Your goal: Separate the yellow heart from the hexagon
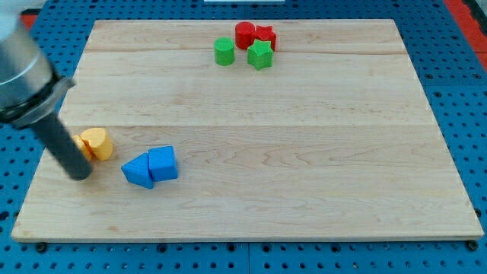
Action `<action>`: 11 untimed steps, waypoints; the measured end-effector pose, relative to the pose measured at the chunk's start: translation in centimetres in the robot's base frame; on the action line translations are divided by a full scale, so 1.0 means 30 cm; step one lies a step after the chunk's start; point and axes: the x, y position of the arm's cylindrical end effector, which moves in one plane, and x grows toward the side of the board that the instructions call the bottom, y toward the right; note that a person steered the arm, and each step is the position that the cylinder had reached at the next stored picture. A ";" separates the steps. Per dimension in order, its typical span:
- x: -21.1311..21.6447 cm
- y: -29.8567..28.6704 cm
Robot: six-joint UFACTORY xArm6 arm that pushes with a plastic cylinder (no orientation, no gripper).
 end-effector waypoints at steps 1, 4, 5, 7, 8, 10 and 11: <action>-0.075 0.126; -0.159 0.011; -0.270 -0.062; -0.238 -0.116; -0.392 -0.110; -0.043 0.131; 0.068 0.000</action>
